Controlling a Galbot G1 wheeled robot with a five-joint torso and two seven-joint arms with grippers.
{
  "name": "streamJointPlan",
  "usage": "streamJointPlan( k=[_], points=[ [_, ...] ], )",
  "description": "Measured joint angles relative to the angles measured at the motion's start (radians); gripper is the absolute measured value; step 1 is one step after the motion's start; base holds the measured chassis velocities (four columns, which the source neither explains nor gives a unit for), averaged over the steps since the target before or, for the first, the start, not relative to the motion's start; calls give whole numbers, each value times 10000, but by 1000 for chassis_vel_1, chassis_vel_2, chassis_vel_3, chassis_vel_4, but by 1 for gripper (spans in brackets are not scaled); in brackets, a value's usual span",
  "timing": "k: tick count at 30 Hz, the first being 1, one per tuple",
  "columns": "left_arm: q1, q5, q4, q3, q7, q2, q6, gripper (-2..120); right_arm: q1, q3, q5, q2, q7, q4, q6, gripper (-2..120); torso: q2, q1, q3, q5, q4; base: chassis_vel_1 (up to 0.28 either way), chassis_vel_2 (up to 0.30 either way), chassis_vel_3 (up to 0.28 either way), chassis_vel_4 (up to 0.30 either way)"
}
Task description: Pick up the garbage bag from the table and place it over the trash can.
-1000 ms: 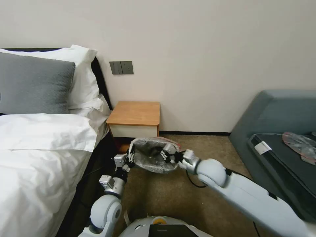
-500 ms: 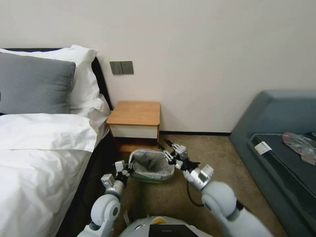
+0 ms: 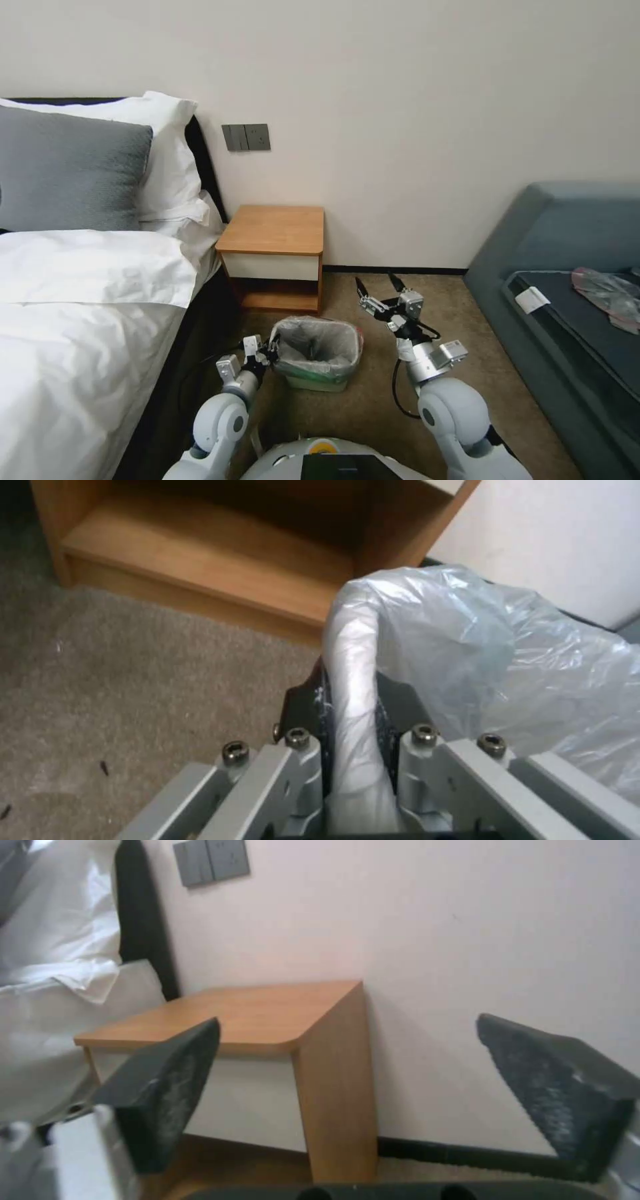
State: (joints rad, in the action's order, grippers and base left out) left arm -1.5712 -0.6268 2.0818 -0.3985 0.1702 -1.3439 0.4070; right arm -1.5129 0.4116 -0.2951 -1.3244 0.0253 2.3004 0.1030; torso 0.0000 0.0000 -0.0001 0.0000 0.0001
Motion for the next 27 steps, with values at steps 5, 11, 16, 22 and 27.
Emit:
streamJointPlan(
  k=[5, 11, 16, 22, 27],
  points=[
    [-20, -247, 20, 2, 86, -79, 279, 9, 68, -128, 30, -253, 18, -206, -64, 100, 0, 0, 0, 1, 0, 0, 0, 0, 0],
    [-27, -348, -6, -1, 164, -157, 379, 9, 310, -72, -36, -423, 22, -251, -31, 100, 0, 0, 0, -1, 0, 0, 0, 0, 0],
    [-32, -325, -177, -17, 179, -232, 347, 9, 417, -52, -122, -420, 86, -97, 71, 100, 0, 0, 1, 0, -1, 0, 0, 0, 0],
    [-64, -338, -308, 9, 277, -279, 164, 9, 325, -116, -94, -512, 202, 26, 87, 100, 0, 0, 1, 0, -1, 0, 0, 0, 0],
    [-69, -362, -261, 16, 296, -275, 130, 22, 316, -120, -83, -520, 232, 40, 91, 100, 0, 0, 1, 0, -1, 0, 0, 0, 0]
  ],
)
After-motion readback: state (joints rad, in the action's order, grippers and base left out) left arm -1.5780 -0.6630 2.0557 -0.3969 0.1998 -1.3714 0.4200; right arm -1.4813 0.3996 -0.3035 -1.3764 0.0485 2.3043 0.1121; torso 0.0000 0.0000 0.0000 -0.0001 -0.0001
